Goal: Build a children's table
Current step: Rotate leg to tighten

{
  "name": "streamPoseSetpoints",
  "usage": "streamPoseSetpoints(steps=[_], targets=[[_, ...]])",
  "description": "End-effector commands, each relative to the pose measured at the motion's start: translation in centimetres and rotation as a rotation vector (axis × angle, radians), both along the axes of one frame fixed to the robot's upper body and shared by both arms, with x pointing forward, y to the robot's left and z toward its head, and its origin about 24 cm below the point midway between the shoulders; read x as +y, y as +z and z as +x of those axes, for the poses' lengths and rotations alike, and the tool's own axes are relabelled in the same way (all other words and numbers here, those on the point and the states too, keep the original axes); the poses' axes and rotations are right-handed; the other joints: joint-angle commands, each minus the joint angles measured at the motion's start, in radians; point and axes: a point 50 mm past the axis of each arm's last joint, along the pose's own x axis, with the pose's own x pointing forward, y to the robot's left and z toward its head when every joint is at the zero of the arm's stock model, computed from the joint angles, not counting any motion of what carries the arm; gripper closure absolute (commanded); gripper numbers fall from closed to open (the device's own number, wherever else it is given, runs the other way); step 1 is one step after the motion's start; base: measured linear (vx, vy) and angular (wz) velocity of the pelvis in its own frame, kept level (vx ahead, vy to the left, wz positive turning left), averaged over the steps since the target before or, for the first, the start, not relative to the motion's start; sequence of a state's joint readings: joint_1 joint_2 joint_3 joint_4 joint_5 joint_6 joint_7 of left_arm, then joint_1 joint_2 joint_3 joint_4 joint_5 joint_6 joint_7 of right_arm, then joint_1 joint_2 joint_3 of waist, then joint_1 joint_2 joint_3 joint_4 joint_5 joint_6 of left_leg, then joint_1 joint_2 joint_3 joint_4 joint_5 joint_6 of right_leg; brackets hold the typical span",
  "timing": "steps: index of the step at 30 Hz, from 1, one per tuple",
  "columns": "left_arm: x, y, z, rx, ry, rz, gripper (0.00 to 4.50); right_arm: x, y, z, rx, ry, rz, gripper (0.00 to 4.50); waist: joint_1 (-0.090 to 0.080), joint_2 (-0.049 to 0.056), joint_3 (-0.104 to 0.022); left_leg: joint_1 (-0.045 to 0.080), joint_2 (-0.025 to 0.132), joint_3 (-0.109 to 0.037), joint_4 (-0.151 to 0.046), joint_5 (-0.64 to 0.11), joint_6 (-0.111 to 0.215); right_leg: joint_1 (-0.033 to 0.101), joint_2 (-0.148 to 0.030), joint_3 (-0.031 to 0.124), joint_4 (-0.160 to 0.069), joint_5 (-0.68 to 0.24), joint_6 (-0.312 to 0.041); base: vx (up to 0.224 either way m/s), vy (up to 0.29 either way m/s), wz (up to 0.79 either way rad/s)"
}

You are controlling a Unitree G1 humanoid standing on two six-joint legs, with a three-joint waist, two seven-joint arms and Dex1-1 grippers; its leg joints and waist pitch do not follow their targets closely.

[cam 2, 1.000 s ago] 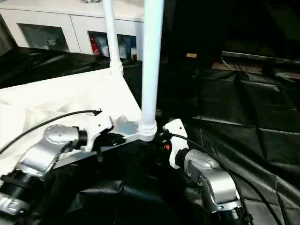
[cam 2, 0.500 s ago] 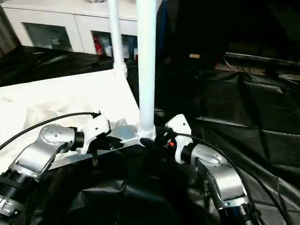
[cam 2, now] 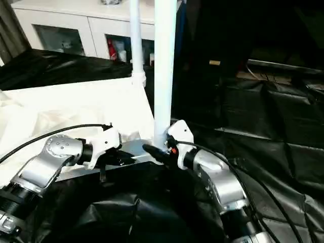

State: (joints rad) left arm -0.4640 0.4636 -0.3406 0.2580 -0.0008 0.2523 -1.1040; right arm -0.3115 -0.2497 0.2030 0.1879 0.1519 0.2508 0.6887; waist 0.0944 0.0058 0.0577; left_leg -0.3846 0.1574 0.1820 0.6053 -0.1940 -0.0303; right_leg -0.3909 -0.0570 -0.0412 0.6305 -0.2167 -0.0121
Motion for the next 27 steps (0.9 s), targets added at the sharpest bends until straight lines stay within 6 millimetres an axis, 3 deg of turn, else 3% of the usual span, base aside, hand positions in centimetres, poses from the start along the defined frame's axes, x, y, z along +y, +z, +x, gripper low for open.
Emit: streamPoseSetpoints(steps=[1, 8, 16, 18, 20, 22, 25, 27], targets=[[-0.6, 0.8, 0.2, -0.040, -0.047, 0.002, 4.50, 0.5, -0.1, -0.1, -0.011, 0.056, -0.015, 1.66, 0.000, 0.011, -0.070, 0.025, 0.077, -0.031, -0.072, -0.127, 0.017, 0.048, -0.098, 0.050, -0.059, 0.037, -0.264, 0.000, 0.000, 0.00], [-0.3, 0.8, 0.2, -0.041, -0.040, 0.008, 4.50, 0.2, -0.6, 0.0, -0.009, 0.070, -0.047, 1.76, -0.001, 0.009, -0.071, 0.022, 0.075, -0.031, -0.069, -0.101, 0.037, 0.050, -0.097, 0.049, -0.057, 0.066, -0.269, 0.000, 0.000, 0.00], [-0.1, 0.6, 0.7, -0.041, 0.015, 0.010, 4.50, 0.1, -2.0, 0.0, 0.054, 0.030, -0.046, 1.77, -0.005, 0.013, -0.069, 0.024, 0.076, -0.032, -0.071, -0.132, 0.030, 0.048, -0.097, 0.049, -0.061, 0.033, -0.273, 0.000, 0.000, 0.00], [-0.4, 0.4, 1.7, -0.049, 0.123, 0.008, 4.50, 0.3, -3.0, 0.1, 0.108, -0.070, -0.019, 1.77, -0.007, 0.017, -0.067, 0.027, 0.076, -0.031, -0.073, -0.161, 0.017, 0.046, -0.097, 0.050, -0.065, -0.007, -0.272, 0.000, 0.000, 0.00], [-1.0, 0.2, 2.8, -0.056, 0.226, 0.006, 4.50, 0.5, -4.0, 0.4, 0.158, -0.206, 0.003, 1.77, -0.007, 0.017, -0.059, 0.038, 0.075, -0.029, -0.079, -0.229, -0.012, 0.036, -0.095, 0.051, -0.078, -0.109, -0.267, 0.000, 0.000, 0.00], [-1.7, 0.1, 3.6, -0.072, 0.303, 0.007, 4.50, 0.9, -4.6, 0.5, 0.182, -0.286, 0.013, 1.78, -0.007, 0.019, -0.050, 0.050, 0.074, -0.038, -0.087, -0.351, -0.061, 0.033, -0.104, 0.052, -0.099, -0.321, -0.225, -0.025, 0.004, 0.01], [-3.9, 0.2, 5.4, -0.082, 0.491, -0.038, 4.50, 2.1, -5.6, 1.3, 0.247, -0.436, 0.019, 1.78, -0.013, 0.028, -0.042, 0.060, 0.075, -0.044, -0.094, -0.435, -0.085, 0.022, -0.105, 0.053, -0.114, -0.427, -0.186, -0.018, 0.004, 0.01], [-4.8, 0.3, 5.8, -0.087, 0.513, -0.053, 4.50, 3.0, -5.4, 1.6, 0.250, -0.430, 0.021, 1.78, -0.013, 0.028, -0.040, 0.075, 0.069, -0.050, -0.092, -0.499, -0.093, 0.016, -0.105, 0.048, -0.125, -0.487, -0.166, -0.059, 0.017, 0.03]])
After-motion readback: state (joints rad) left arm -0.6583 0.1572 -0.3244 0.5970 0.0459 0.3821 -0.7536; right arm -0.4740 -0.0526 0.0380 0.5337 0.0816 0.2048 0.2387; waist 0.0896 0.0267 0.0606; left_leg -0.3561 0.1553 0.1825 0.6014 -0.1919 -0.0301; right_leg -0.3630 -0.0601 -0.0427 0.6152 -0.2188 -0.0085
